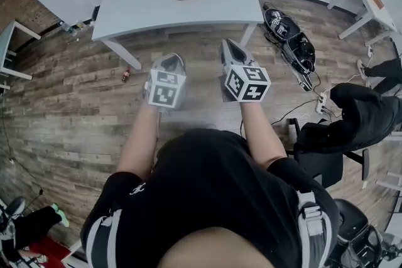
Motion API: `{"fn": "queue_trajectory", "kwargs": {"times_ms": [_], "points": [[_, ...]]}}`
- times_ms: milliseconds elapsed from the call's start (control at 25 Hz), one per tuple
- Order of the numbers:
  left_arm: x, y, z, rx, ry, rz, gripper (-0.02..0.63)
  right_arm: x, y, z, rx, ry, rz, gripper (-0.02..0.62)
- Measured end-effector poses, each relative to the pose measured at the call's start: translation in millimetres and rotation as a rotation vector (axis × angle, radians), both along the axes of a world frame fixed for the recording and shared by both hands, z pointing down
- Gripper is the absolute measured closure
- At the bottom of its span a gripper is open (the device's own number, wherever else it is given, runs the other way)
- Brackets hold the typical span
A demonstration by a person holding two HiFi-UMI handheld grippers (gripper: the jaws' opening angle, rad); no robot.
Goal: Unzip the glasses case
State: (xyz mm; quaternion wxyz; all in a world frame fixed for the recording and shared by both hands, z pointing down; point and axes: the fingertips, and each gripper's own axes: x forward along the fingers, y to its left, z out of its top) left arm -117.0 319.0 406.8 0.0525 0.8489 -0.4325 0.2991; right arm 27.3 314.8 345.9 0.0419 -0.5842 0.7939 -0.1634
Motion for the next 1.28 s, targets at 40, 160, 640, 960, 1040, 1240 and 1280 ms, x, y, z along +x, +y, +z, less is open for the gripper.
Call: {"fn": "queue_trajectory", "kwargs": {"times_ms": [40,160,640,960,1040,1240,1280], "points": [[5.5,-6.1,1.8,0.001,-0.007,-0.002,0.604,6.1,-5.4,2.9,-0.006,-0.002,-0.004,0.592],[14.0,-20.4,6.0,-0.01,-0.013,-0.019,0.604,17.6,-18.1,9.6,-0.017,0.0,-0.019,0.592],[47.1,-80.7,29.6,-0.051,-0.005,-0.022,0.604,55.3,-78.0,29.1,-0.043,0.0,-0.014,0.592],[47.4,-183.3,45.4,-0.052,0.021,-0.018,0.604,54.8,-178.4,39.9,-0.047,0.022,-0.017,0.592],[40.6,-213.4,51.3,-0.066,0.03,-0.023,0.604,48.3,-212.7,42.8,-0.055,0.027,-0.017,0.592],[18.9,-296.3,60.6,-0.113,0.019,-0.028,0.605,24.5,-303.0,35.4,-0.065,0.052,-0.036,0.592],[16.9,-313.4,60.1,-0.12,0.015,-0.022,0.604,22.3,-322.1,33.3,-0.07,0.051,-0.033,0.592]]}}
